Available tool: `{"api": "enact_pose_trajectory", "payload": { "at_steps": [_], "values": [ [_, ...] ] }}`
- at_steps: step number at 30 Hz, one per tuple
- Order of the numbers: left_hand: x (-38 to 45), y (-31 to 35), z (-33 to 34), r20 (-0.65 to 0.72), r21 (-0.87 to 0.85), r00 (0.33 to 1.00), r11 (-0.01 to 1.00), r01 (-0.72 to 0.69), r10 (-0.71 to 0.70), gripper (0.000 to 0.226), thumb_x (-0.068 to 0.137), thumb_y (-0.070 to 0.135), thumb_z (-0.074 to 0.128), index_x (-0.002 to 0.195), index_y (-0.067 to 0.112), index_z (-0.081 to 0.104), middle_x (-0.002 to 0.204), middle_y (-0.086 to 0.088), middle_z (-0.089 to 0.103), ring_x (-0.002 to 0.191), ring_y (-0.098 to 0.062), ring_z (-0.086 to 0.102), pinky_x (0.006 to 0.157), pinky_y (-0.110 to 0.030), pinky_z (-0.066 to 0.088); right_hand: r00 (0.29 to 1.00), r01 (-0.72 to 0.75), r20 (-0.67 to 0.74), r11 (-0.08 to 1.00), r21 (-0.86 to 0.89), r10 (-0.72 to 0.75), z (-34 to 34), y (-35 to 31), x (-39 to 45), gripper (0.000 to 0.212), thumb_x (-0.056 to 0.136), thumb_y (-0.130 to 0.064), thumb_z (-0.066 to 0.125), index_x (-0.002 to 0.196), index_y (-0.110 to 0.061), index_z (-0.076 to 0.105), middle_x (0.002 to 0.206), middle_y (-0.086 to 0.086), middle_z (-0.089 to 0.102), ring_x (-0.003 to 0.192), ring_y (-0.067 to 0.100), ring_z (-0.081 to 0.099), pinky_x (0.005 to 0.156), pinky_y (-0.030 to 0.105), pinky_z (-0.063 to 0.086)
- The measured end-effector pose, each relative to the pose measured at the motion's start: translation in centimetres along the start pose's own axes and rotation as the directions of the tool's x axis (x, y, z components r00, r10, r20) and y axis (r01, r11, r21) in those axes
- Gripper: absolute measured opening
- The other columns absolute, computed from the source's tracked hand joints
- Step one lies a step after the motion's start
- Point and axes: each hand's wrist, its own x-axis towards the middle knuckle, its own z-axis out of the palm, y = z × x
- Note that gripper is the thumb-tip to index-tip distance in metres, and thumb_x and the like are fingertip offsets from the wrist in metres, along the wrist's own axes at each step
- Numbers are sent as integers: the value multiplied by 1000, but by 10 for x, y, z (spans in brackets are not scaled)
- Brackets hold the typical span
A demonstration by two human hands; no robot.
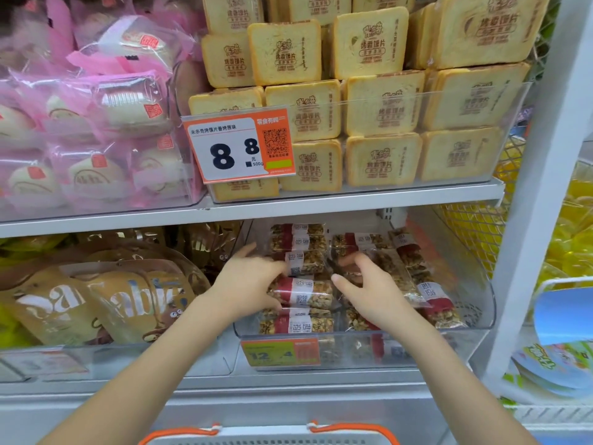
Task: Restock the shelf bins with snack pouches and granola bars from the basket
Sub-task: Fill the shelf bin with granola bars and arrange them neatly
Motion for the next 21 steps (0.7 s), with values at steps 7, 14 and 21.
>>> {"api": "enact_pose_trajectory", "payload": {
  "at_steps": [7, 14, 21],
  "values": [
    [16, 13, 7, 134, 72, 989, 995, -71, 61, 52, 76, 33, 73, 119, 20, 48, 111, -1, 59, 98, -23, 59, 74, -36, 51, 984, 130, -115, 991, -32, -132, 0, -2, 1, 19, 96, -26, 53, 113, -20, 57, 106, -5, 60, 96, 9, 54, 80, 21, 40],
    [21, 11, 8, 219, -76, 972, 995, -68, 83, 37, 72, 27, 71, 105, 19, 54, 97, 1, 59, 83, -18, 58, 69, -36, 55, 933, 1, -361, 1000, 11, 3, -40, 14, 1, 20, 93, -17, 55, 112, -15, 60, 101, -1, 63, 78, 11, 56, 63, 20, 42],
    [26, 11, 7, 196, -110, 980, 994, -21, 42, 35, 71, 24, 71, 101, 16, 55, 96, -2, 57, 84, -19, 56, 66, -33, 52, 965, -161, -225, 979, -123, 131, -52, 38, -7, 37, 91, -26, 62, 121, -8, 51, 120, 11, 60, 107, 26, 54, 79, 27, 37]
  ]
}}
